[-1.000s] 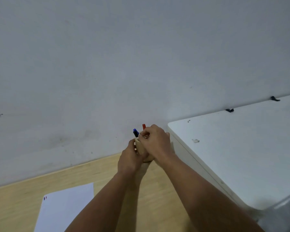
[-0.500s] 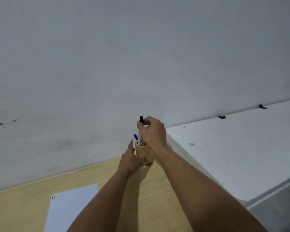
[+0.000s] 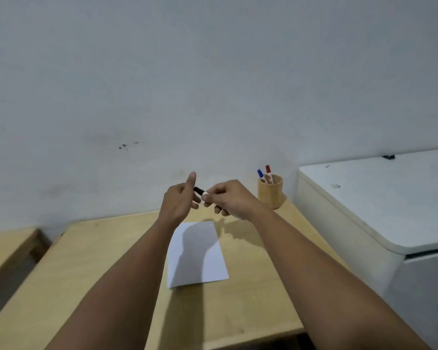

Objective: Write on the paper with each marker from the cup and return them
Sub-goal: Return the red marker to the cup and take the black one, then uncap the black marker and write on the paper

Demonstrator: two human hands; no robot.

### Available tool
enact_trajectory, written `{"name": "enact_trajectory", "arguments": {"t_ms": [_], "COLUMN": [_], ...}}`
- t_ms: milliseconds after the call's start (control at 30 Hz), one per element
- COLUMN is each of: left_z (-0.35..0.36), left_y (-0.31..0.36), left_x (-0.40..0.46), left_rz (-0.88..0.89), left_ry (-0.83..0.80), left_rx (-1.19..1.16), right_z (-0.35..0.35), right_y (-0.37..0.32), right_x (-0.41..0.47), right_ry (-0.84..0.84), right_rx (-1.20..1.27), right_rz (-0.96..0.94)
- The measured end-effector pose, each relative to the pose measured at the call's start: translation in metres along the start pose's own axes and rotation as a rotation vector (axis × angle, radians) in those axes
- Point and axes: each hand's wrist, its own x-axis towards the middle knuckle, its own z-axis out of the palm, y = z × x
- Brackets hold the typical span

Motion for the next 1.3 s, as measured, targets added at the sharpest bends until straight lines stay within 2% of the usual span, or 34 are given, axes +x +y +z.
{"name": "enact_trajectory", "arguments": {"t_ms": [133, 233, 333, 467, 533, 667, 733, 800, 900, 1133, 1233, 1300], "left_z": [-0.050, -0.079, -0.091, -0.124, -0.144, -0.140, -0.122, -0.105, -0.095, -0.101, -0.101, -0.099], "left_y": [-0.010, -0.024, -0.034, -0.067, -0.089, -0.127, -0.141, -0.154, -0.163, -0.149, -0.139, -0.135], "left_x": [-0.015, -0.015, -0.018, -0.003, 0.004, 0.011, 0.011, 0.009, 0.008, -0.002, -0.012, -0.020], "left_rz": [0.023, 0.014, -0.011, -0.128, -0.134, -0.047, -0.015, -0.005, -0.006, -0.054, 0.118, 0.306], "left_ry": [-0.024, -0.019, 0.007, 0.208, 0.244, 0.105, -0.004, -0.063, -0.056, 0.036, 0.179, 0.133], "left_rx": [0.119, 0.124, 0.185, 0.112, 0.268, 0.881, 1.065, 1.143, 1.137, 0.935, 0.782, 0.688], "right_z": [0.047, 0.076, 0.100, 0.105, 0.091, 0.077, 0.078, 0.078, 0.078, 0.079, 0.075, 0.074], "right_y": [-0.013, -0.020, -0.021, 0.008, 0.033, 0.060, 0.063, 0.062, 0.057, 0.053, 0.049, 0.047], "right_x": [-0.002, 0.001, 0.006, 0.016, 0.021, 0.030, 0.039, 0.046, 0.052, 0.052, 0.045, 0.041], "right_ry": [-0.107, -0.131, -0.071, -0.006, 0.085, 0.263, 0.321, 0.322, 0.269, 0.192, 0.132, 0.128], "right_rx": [0.039, 0.000, -0.193, -0.471, -0.462, -0.188, 0.004, 0.195, 0.442, 0.851, 0.941, 0.937], "right_rz": [-0.009, -0.054, -0.192, -0.329, -0.304, -0.148, -0.079, 0.011, 0.140, 0.261, 0.244, 0.219]}}
